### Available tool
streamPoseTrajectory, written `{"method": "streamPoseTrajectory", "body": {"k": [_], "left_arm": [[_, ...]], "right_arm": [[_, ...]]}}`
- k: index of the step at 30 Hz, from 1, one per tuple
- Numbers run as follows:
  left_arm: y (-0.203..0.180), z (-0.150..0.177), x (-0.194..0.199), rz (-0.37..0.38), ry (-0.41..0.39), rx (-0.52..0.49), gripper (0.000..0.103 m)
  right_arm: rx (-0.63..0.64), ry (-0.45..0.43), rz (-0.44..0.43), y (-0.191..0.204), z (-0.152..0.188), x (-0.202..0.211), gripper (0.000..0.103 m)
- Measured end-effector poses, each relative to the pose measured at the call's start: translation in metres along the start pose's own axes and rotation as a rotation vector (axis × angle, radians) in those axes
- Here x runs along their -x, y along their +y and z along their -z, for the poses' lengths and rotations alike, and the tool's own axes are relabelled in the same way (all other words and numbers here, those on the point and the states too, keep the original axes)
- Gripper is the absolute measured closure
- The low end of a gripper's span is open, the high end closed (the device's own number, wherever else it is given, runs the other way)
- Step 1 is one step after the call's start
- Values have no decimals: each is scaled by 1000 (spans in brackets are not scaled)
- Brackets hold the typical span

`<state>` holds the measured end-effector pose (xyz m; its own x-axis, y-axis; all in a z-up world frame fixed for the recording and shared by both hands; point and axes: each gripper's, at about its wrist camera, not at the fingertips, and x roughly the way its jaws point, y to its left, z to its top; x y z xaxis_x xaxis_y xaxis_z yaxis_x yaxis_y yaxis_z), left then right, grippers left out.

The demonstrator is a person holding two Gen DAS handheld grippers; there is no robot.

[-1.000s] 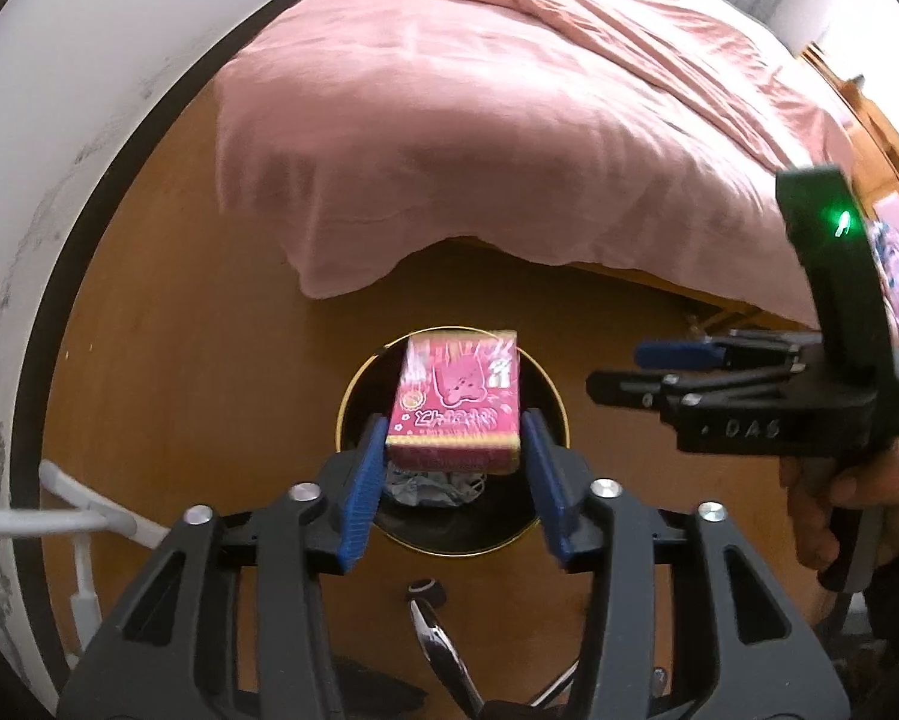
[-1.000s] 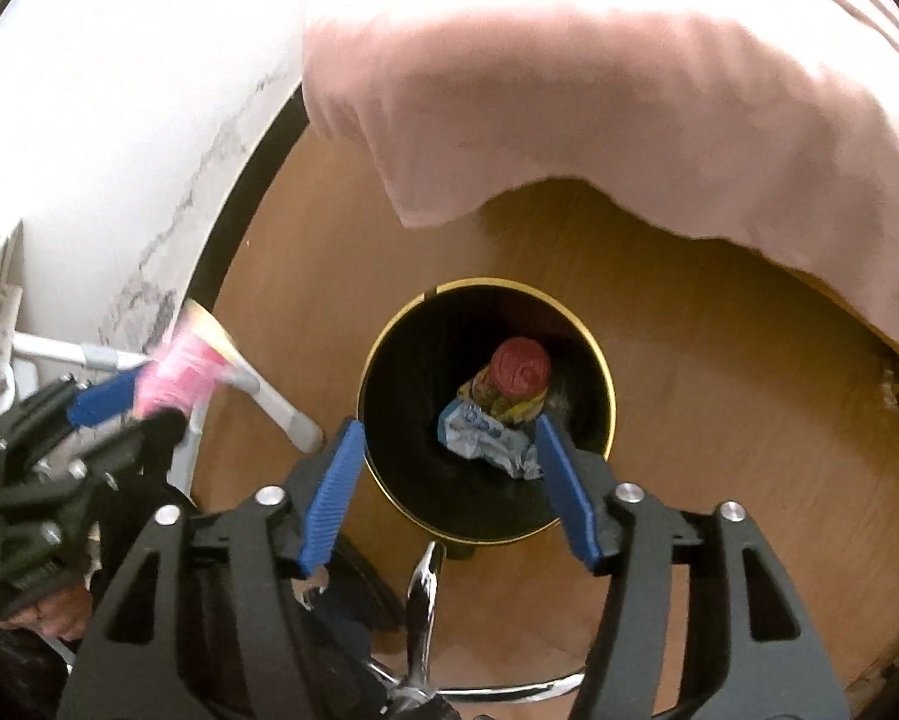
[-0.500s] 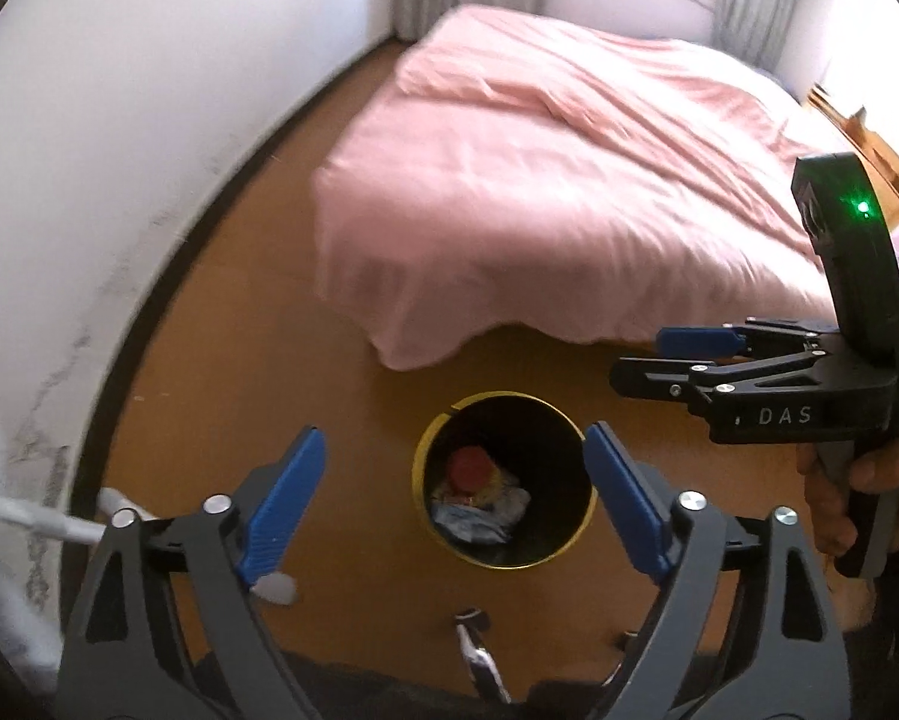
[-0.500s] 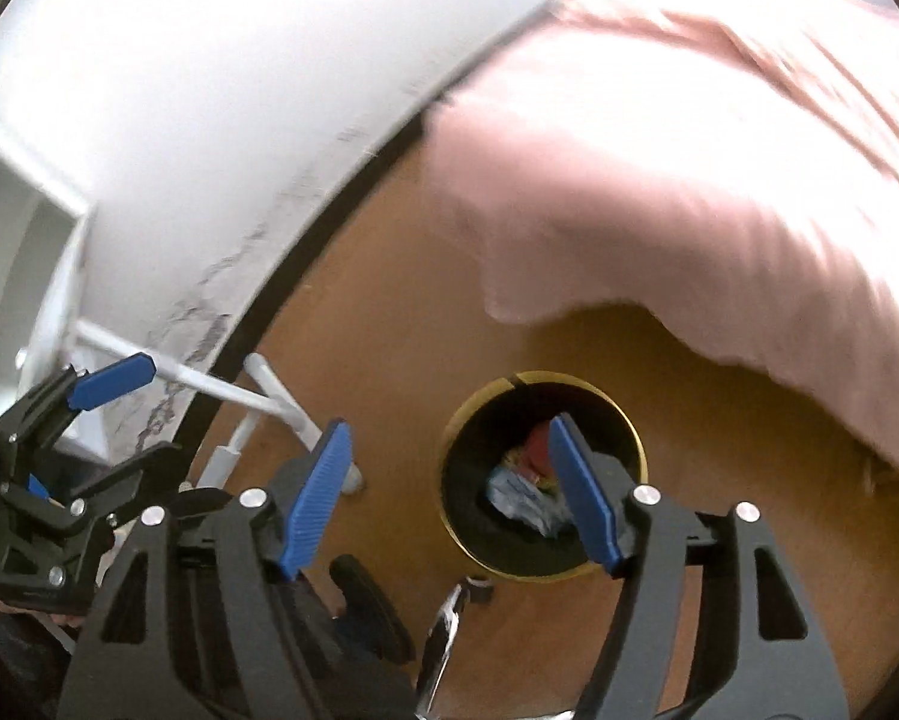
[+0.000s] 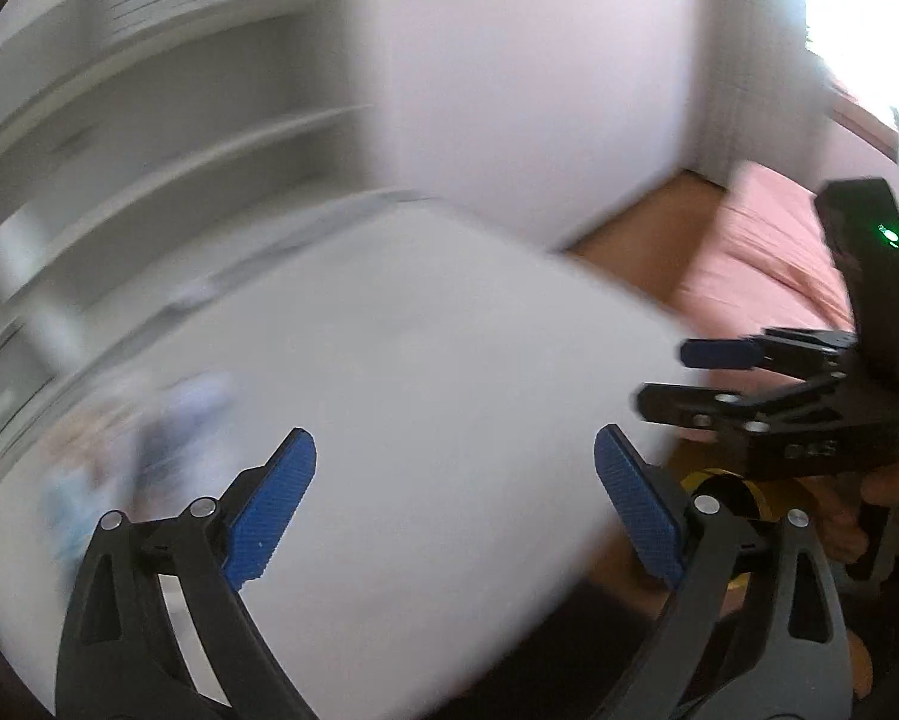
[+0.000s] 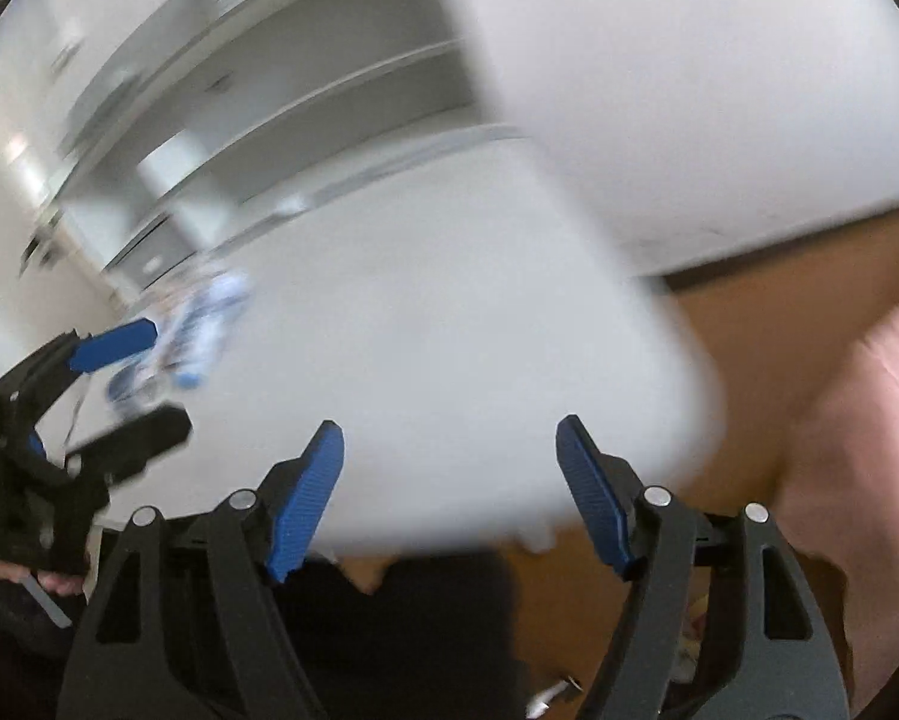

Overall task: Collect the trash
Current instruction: 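Move both tools back over the desk, then grasp the blue-white fabric with the right gripper while the left gripper grasps the grey sock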

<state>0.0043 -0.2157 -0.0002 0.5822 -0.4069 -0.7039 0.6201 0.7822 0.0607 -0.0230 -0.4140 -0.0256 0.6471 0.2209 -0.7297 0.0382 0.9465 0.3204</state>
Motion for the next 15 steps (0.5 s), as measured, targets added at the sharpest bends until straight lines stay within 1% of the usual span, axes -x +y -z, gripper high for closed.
{"method": "streamPoseTrajectory", "body": {"k": [1,3,4,7,9,11,13,15], "left_arm": [[26,8,8,-53,3,41,12],[73,25,23,-141,15,125,12],[94,35,30,-174,21,167,12],[146,65,49,-253,43,271,12],[170,84,58,-278,61,326,12],[187,96,61,-280,70,355,12],[193,106,62,-282,73,363,12],[197,109,62,-272,73,362,12]], "right_arm": [[41,20,-39,27,-9,-16,32],[97,47,-84,63,-22,-37,32],[135,68,-110,86,-29,-51,32],[196,108,-153,134,-43,-80,32],[213,132,-171,157,-49,-93,32],[229,152,-175,177,-54,-107,32],[234,168,-170,194,-59,-122,32],[223,190,-164,203,-63,-138,32]]}}
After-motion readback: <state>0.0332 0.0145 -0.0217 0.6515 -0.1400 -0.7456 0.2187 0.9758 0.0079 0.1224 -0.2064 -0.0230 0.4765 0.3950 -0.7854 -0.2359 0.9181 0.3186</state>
